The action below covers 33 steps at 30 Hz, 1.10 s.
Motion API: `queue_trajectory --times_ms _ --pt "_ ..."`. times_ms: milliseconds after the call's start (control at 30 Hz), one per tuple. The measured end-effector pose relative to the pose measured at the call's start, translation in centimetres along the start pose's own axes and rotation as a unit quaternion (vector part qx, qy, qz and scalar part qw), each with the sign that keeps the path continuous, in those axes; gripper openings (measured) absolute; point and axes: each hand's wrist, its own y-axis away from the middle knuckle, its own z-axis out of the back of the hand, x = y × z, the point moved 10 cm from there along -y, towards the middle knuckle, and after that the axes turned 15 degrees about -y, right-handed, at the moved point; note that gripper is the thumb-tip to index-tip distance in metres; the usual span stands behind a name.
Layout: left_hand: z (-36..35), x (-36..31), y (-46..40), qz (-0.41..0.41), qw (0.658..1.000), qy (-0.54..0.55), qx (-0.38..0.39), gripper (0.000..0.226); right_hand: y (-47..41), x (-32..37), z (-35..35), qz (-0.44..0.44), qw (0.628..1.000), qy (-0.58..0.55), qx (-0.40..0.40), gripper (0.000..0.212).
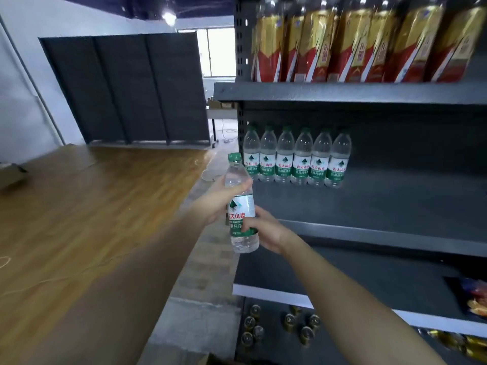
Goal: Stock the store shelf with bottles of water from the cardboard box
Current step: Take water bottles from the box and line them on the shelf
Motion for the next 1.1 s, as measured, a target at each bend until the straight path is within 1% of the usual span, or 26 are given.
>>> queue_trajectory --times_ms 100,133,200,267,300,367,433,500,600,633,667,700,767,833,867,967,1033,1067,1100 --pt "-0.7 -2.6 -1.6 -0.023 0.999 -0.003 -0.044 0.032 -0.2 2.4 0.3 0.000 0.999 -0.018 0.027 0.060" --pt "-1.0 -3.4 -2.0 -0.028 0.998 -0.002 -0.061 0.027 -0.3 2.9 0.6 -0.006 0.999 -0.014 0.029 0.057" --pt "-1.8 -4.5 -3.1 -0.036 0.996 -0.008 -0.086 0.035 -0.9 3.9 1.9 -0.013 0.999 0.015 0.027 0.055" --pt "-2.3 -4.6 -5.0 -0.039 0.993 -0.012 -0.113 0.048 -1.9 5.0 4.1 -0.011 0.997 0.073 0.015 0.054" --pt "-2.3 -4.3 -6.1 -0.032 0.991 0.001 -0.129 0.052 -2.5 5.7 5.5 -0.008 0.995 0.101 0.003 0.051" --pt "-1.8 -4.1 -8.4 -0.019 0.986 0.011 -0.165 0.067 -3.9 7.4 8.3 -0.004 0.990 0.137 -0.023 0.037" --pt "-0.9 -3.8 -10.7 -0.006 0.981 0.015 -0.194 0.071 -5.5 9.0 10.5 0.003 0.986 0.160 -0.039 0.027" --pt "-0.1 -4.0 -12.7 0.006 0.977 0.000 -0.211 0.075 -7.3 10.4 12.3 0.011 0.981 0.185 -0.055 0.025" --pt "1.0 -3.4 -16.1 0.034 0.969 -0.073 -0.233 0.103 -10.1 11.2 14.7 0.016 0.966 0.248 -0.076 0.020" --pt "1.1 -3.5 -16.7 0.037 0.967 -0.081 -0.239 0.107 -11.0 11.1 15.4 0.014 0.960 0.271 -0.076 0.018" --pt "1.3 -2.6 -18.1 0.051 0.966 -0.094 -0.237 0.105 -11.7 11.0 15.7 0.013 0.954 0.291 -0.071 0.017" --pt "1.2 -3.4 -18.3 0.046 0.966 -0.099 -0.235 0.100 -12.4 11.0 15.9 0.011 0.949 0.309 -0.064 0.017" --pt "1.7 -2.9 -20.0 0.061 0.963 -0.115 -0.234 0.091 -13.7 11.2 16.0 0.013 0.943 0.330 -0.049 0.016" --pt "2.0 -2.8 -21.6 0.057 0.962 -0.126 -0.234 0.065 -15.3 11.5 15.8 0.021 0.939 0.342 -0.036 0.014" --pt "2.3 -2.3 -22.8 0.045 0.961 -0.137 -0.238 0.057 -16.1 11.6 15.7 0.026 0.937 0.346 -0.032 0.014" --pt "1.9 -2.6 -23.4 0.017 0.959 -0.145 -0.244 0.063 -18.3 11.4 15.8 0.023 0.935 0.352 -0.029 0.016" --pt "1.4 -3.2 -23.4 0.000 0.958 -0.172 -0.230 0.049 -19.2 11.2 15.8 0.021 0.932 0.361 -0.021 0.018" --pt "1.4 -3.1 -23.9 0.002 0.956 -0.192 -0.220 0.050 -19.7 11.0 15.8 0.021 0.930 0.366 -0.017 0.019" --pt "1.3 -2.9 -24.1 0.014 0.957 -0.204 -0.206 0.058 -19.9 10.9 15.7 0.017 0.928 0.371 -0.016 0.021"
